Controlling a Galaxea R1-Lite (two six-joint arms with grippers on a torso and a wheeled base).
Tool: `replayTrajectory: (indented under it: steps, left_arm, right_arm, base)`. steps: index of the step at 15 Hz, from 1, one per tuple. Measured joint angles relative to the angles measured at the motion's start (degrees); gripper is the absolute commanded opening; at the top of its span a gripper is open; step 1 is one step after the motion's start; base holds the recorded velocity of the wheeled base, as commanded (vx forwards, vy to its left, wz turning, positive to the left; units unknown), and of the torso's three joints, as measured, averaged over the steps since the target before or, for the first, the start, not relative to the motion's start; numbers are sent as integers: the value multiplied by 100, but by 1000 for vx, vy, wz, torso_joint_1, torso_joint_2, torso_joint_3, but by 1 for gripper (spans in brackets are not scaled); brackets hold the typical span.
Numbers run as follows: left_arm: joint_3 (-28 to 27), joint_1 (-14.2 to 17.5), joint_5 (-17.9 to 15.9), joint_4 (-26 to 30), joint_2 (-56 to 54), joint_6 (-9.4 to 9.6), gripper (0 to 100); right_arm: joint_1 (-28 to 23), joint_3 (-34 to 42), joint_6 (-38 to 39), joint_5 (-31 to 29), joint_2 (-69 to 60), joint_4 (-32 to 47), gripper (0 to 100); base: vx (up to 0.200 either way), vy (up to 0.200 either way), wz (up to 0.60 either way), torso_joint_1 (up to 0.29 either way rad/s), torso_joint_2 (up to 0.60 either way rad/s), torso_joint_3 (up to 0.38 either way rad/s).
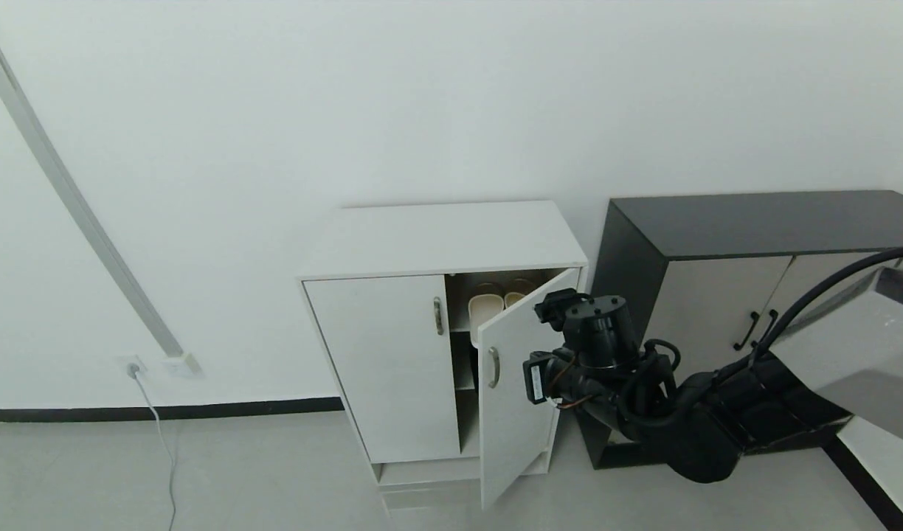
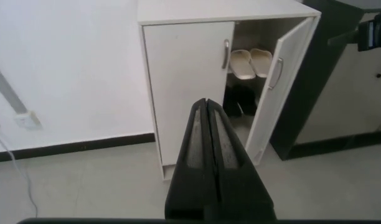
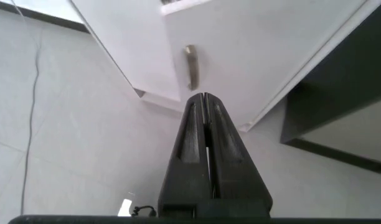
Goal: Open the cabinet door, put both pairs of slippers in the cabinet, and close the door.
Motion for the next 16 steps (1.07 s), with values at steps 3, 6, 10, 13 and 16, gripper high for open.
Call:
replayTrajectory:
  steps: [3, 6, 10, 13, 16]
  left_arm:
    - [0, 0, 0, 2, 0, 2, 0]
    - [0, -2, 2, 2, 0, 9, 0]
    - [-1, 0, -4, 0, 0, 16, 0]
    - [2, -2, -1, 4, 0, 16, 0]
    - [2, -9, 0, 2, 0, 5, 0]
  right_arm:
    - [6, 477, -46, 501, 0, -613, 0]
    - [-2, 1096, -233, 714, 102, -1593, 0]
    - [-5, 1467, -244, 723, 224, -1712, 0]
    - [-24, 1521, -218, 730, 301, -1903, 0]
    - [-41, 1546, -202, 739, 343, -1980, 0]
  base:
    - [0, 0, 0, 0, 0, 0]
    - [67, 0, 0, 2, -1, 1]
    - [200, 0, 0, -8, -1, 5]
    - [200, 0, 0, 12, 1, -7]
    - [0, 0, 0, 0, 0, 0]
